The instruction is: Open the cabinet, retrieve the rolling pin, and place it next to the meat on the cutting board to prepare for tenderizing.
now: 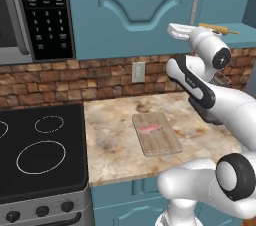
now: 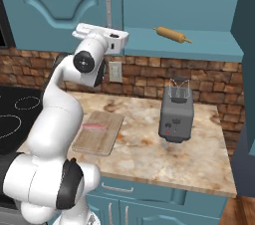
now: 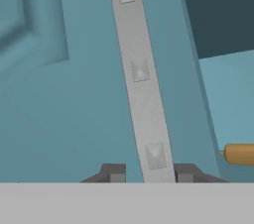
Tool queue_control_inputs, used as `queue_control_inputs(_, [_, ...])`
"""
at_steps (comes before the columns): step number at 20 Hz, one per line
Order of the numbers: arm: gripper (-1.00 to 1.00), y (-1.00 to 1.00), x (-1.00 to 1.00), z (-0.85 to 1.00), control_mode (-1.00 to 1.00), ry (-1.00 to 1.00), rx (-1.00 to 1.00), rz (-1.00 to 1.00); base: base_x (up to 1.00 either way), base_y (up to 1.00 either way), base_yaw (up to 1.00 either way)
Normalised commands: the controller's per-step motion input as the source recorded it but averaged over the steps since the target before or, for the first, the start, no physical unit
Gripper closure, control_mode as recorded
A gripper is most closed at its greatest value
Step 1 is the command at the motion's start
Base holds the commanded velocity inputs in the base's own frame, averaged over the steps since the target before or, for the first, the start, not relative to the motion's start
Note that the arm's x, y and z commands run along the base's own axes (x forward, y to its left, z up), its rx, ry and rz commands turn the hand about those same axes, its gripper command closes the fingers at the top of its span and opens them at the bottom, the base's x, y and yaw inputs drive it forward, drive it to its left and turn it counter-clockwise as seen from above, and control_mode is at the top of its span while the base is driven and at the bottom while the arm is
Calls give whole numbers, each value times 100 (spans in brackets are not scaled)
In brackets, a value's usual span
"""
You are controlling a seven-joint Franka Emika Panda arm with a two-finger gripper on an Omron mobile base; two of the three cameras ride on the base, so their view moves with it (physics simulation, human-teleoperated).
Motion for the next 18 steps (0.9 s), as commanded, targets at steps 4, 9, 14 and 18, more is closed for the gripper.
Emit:
queue_control_inputs(4, [100,18,0,-6,-100,4,-1,0,0,0,0])
queue_control_inputs(9, [100,31,6,-2,-100,5,0,0,0,0,0])
queue_control_inputs(14, [100,38,-34,-4,-100,-1,0,6,0,0,0])
queue_control_inputs(18, [100,48,-90,-3,-100,-13,0,6,0,0,0])
